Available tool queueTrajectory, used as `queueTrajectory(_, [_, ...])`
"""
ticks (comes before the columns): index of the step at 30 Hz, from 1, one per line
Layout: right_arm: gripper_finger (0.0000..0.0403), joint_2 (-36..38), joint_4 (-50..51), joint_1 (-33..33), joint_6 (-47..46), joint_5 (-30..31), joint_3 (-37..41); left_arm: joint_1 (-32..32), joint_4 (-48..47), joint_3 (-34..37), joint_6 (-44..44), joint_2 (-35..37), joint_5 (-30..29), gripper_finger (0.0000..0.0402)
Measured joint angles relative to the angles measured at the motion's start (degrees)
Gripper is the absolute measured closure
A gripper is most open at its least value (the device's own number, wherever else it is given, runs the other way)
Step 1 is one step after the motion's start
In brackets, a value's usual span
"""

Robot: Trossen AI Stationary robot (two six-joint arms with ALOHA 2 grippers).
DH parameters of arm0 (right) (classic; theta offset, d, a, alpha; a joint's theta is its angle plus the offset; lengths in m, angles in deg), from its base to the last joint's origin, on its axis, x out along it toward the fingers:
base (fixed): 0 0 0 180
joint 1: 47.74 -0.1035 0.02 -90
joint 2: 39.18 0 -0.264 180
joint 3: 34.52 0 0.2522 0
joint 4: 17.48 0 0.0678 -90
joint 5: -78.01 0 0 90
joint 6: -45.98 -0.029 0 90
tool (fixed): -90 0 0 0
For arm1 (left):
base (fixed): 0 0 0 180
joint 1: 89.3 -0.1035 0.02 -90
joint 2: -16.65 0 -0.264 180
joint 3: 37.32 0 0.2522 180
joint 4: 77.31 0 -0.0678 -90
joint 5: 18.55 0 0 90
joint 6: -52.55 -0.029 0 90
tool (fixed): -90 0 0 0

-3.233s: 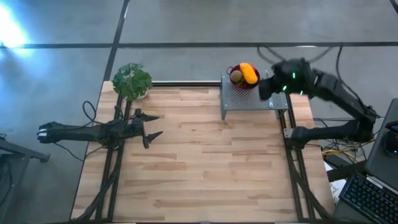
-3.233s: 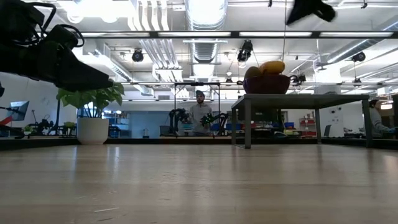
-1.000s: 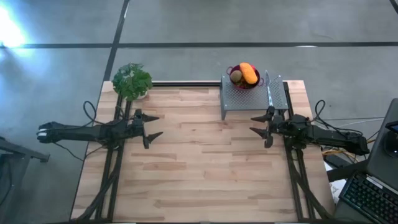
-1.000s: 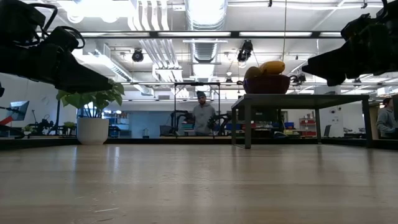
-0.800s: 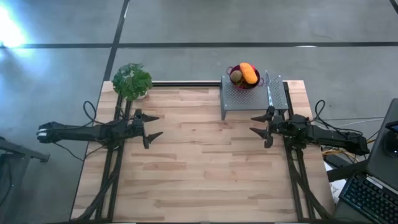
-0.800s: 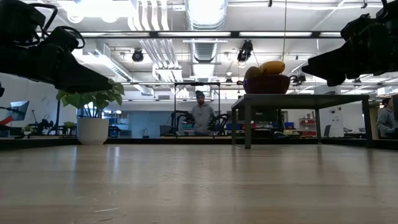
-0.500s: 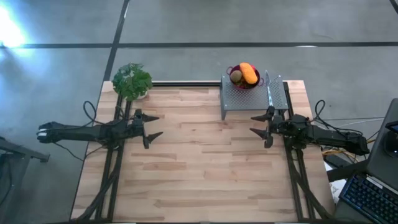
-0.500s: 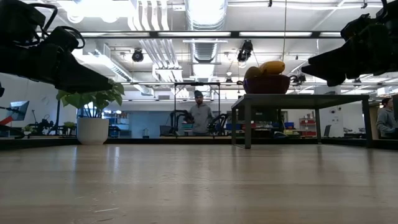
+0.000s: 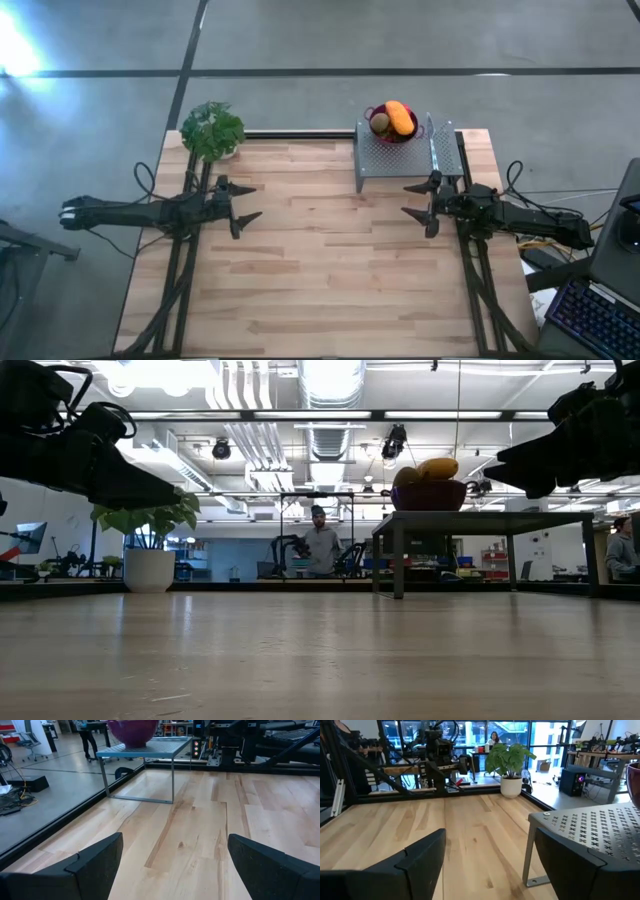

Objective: Pick & Place Fruit
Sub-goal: Return to Home Position

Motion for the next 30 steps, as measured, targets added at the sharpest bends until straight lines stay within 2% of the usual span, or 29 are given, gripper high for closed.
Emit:
queueTrajectory(19, [0.0043, 0.0, 0.0, 0.0, 0.0, 0.0, 0.0, 0.0, 0.0, 0.0, 0.0, 0.0, 0.0, 0.0037])
queueTrajectory(30, [0.0065, 0.0, 0.0, 0.0, 0.0, 0.0, 0.0, 0.0, 0.0, 0.0, 0.0, 0.0, 0.0, 0.0037])
